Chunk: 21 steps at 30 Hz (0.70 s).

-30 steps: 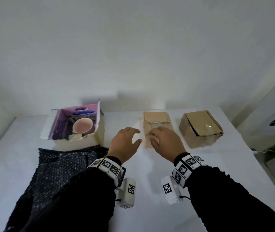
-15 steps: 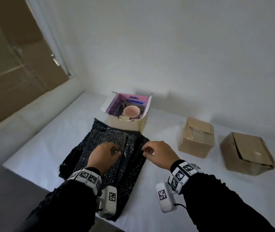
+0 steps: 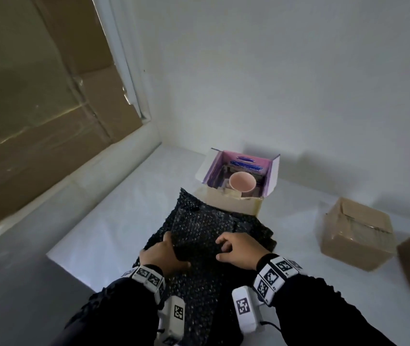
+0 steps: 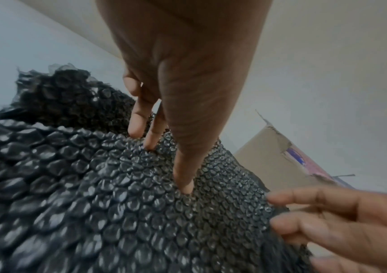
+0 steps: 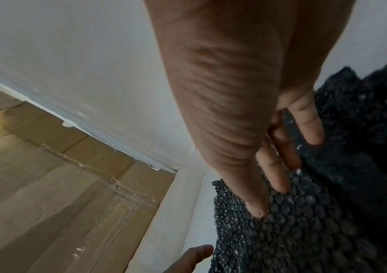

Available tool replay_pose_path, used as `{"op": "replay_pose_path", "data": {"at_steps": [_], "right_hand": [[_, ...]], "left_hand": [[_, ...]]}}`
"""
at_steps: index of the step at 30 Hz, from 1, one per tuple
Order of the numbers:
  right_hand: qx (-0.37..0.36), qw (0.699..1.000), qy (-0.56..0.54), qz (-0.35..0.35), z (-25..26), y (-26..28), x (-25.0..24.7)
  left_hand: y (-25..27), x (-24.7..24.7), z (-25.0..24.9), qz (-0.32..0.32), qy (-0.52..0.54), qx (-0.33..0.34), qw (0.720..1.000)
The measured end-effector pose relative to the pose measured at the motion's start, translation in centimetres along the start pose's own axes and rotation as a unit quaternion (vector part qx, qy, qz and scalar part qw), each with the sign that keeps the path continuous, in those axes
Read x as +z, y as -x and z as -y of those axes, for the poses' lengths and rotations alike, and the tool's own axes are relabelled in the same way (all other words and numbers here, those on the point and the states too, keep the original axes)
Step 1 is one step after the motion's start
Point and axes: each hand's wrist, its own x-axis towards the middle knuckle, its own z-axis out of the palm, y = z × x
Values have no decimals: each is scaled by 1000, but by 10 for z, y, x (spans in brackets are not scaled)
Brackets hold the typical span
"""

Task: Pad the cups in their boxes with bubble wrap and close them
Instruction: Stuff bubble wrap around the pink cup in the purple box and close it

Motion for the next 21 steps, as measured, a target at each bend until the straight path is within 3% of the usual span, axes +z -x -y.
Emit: {"op": "replay_pose_path", "data": {"at_steps": [5,9,11,15,18,21], "right_hand": [[61,991,106,-52,17,-39,32],[127,972,190,-50,21,-52,45],[135,973,179,-51,21,-58,42],[98,985,-15,-139,22,-63,25],[85,961,-199,-172,32,-55,-4],[89,924,-324,-179,37,-46,-36]], "left_hand": [[-38,-3,11,46,-19,63,997],[-60,-23,12,-2,-15,155,988],[-73,-35,13,-23,5,200,980],[-91,-54,14,-24,133,264,955],[-96,-68,12,82,268,290,915],[-104,-77,7,152,326,303,882]]}}
